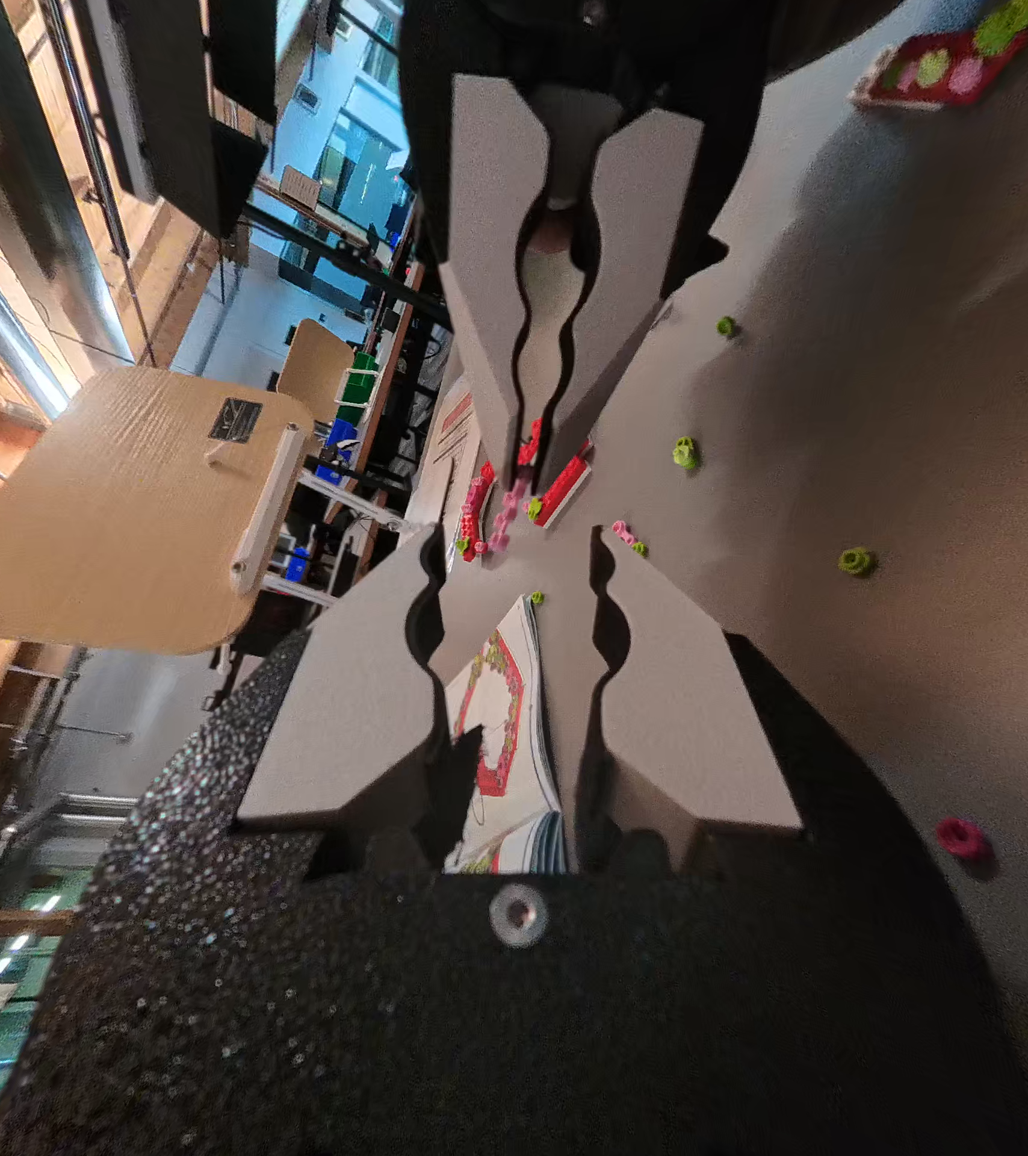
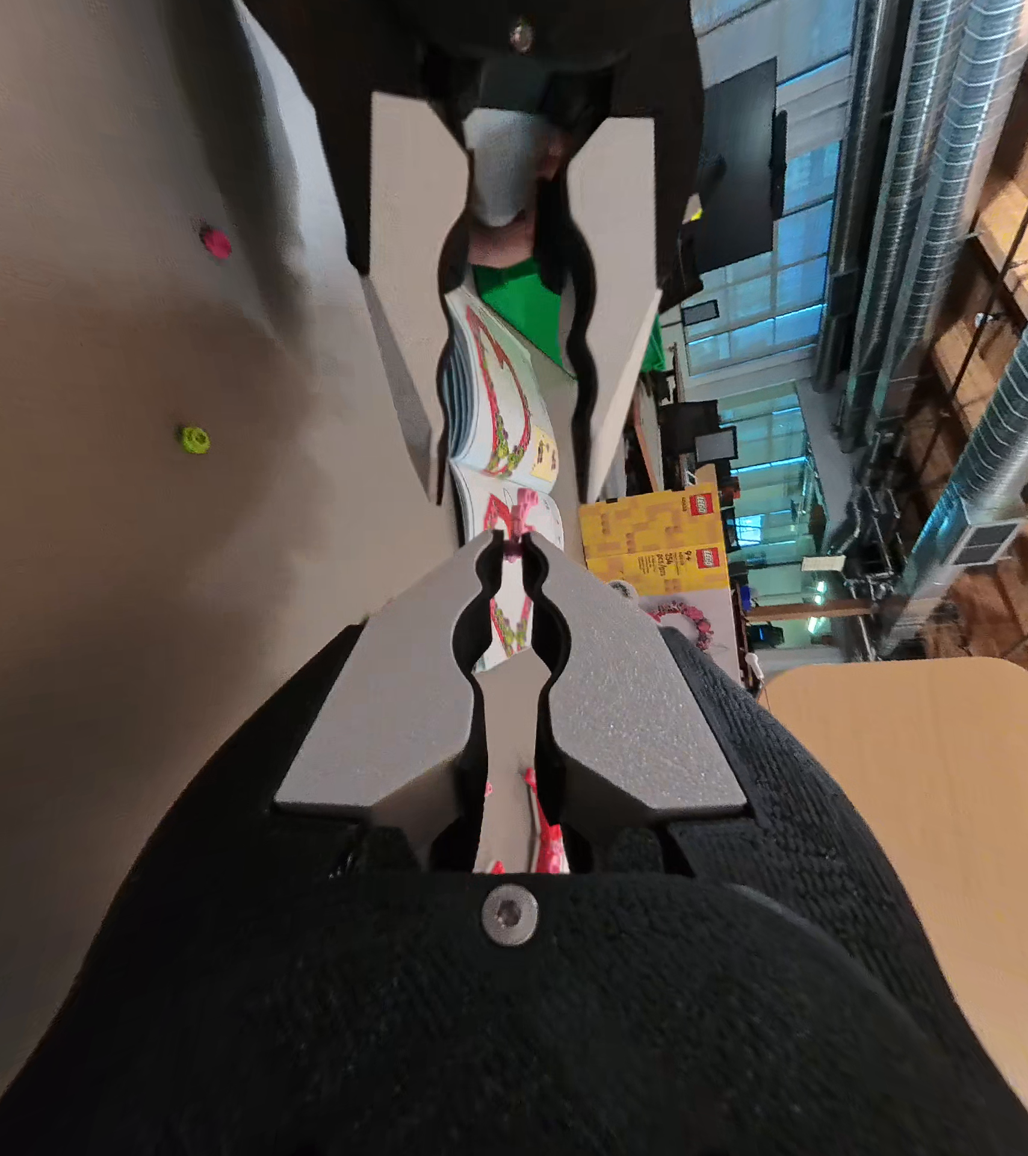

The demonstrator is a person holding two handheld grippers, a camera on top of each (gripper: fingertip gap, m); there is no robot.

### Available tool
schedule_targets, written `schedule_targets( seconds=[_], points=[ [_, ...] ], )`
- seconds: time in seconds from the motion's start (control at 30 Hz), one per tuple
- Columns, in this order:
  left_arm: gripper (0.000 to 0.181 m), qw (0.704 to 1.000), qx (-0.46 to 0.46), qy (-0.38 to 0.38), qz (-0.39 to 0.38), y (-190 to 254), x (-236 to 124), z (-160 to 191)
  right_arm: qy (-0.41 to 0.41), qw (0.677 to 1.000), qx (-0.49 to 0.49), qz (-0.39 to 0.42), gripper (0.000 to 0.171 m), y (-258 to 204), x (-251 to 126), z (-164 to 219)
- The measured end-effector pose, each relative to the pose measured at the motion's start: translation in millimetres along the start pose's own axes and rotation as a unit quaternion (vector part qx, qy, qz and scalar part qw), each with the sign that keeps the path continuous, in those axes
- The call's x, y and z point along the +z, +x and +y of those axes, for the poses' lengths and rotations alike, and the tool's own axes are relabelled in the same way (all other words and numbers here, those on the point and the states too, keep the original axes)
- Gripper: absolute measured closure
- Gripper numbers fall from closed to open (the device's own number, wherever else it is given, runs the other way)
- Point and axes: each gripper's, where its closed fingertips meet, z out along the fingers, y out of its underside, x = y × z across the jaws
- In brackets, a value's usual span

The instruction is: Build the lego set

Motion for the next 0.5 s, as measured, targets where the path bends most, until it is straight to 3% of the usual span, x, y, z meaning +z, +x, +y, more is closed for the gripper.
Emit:
schedule_targets(
  seconds=[0.17,0.2,0.37,0.47,0.5],
  points=[
    [0.162,0.999,0.035,-0.006,-0.008,2.8,1.5,0.6,0.009,1.0,0.004,-0.016,0.167,-3.4,0.0,-5.7],
    [0.176,0.999,0.042,-0.009,-0.009,2.9,1.3,0.2,0.011,1.0,0.006,-0.018,0.167,-3.8,0.2,-6.5],
    [0.179,0.994,0.092,-0.047,-0.023,-1.2,1.5,9.4,-0.003,1.0,0.017,-0.007,0.167,-2.3,7.2,-4.4],
    [0.179,0.991,0.084,-0.086,-0.053,-21.6,-6.7,30.9,0.002,0.995,0.094,-0.013,0.155,2.7,8.3,-4.0],
    [0.179,0.989,0.078,-0.102,-0.068,-31.1,-11.5,40.4,0.006,0.99,0.138,-0.033,0.159,1.0,7.8,-4.4]
  ],
)
